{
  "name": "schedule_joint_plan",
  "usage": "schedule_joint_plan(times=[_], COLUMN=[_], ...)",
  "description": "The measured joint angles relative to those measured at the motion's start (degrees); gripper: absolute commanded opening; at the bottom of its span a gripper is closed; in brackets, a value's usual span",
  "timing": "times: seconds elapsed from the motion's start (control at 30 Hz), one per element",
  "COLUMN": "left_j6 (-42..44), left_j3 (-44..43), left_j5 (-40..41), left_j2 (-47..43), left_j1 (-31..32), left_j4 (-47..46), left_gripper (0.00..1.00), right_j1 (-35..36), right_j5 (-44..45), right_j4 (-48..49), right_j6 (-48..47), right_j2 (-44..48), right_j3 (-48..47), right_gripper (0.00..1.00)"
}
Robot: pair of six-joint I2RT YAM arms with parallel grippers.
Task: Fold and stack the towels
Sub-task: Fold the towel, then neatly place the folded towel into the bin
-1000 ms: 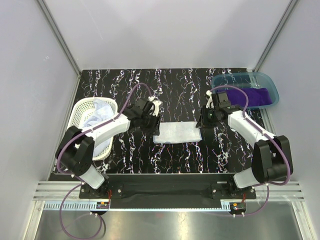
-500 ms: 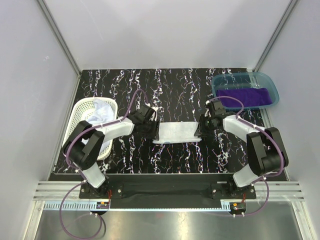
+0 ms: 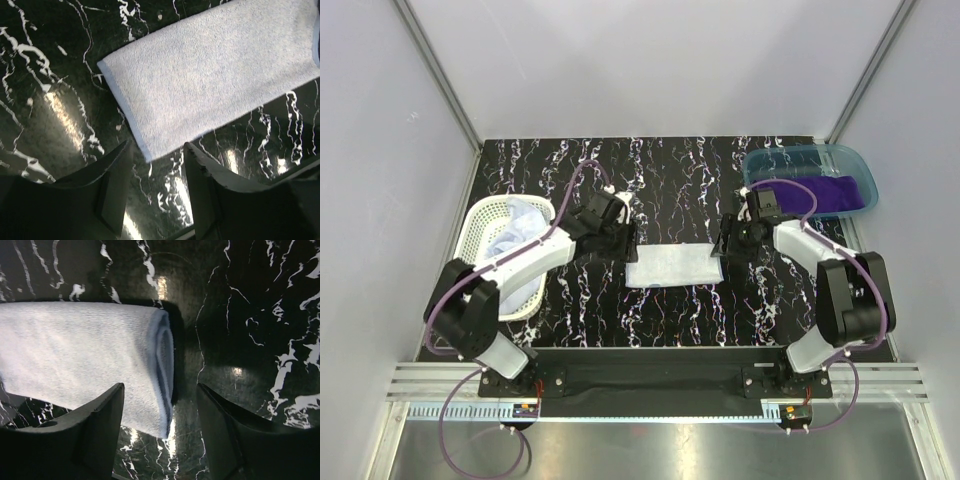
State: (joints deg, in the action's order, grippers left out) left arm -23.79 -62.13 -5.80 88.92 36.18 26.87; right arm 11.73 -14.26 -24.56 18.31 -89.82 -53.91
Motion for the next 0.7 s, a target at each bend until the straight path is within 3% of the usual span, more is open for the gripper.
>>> schedule_joint_plan(times=[0.2, 0.4, 0.63, 0.7], left_j6=[3.1, 7.45, 10.86, 11.69], left_j3=[-2.56, -4.5, -4.31, -3.78], left_j5=[2.03, 4.07, 6.47, 7.26], left_j2=[-8.74, -18.73, -23.21, -23.34], left_j1=[-0.02, -0.11, -0.13, -0.13], left_j4=[6.47, 9.16, 11.21, 11.34], left_gripper=[0.52, 0.54, 0.56, 0.56], right_j1=[-0.96, -0.96, -0.96, -0.96], right_j5=[-5.62, -8.98, -9.99, -10.32], right_j4=[1.09, 3.93, 5.22, 5.29], right_j6=[-1.7, -1.53, -0.81, -0.72], right_j2=[-6.73, -7.8, -8.0, -8.0], right_j3=[-0.04, 0.17, 1.33, 1.64], right_gripper=[0.62, 0.56, 0.43, 0.32])
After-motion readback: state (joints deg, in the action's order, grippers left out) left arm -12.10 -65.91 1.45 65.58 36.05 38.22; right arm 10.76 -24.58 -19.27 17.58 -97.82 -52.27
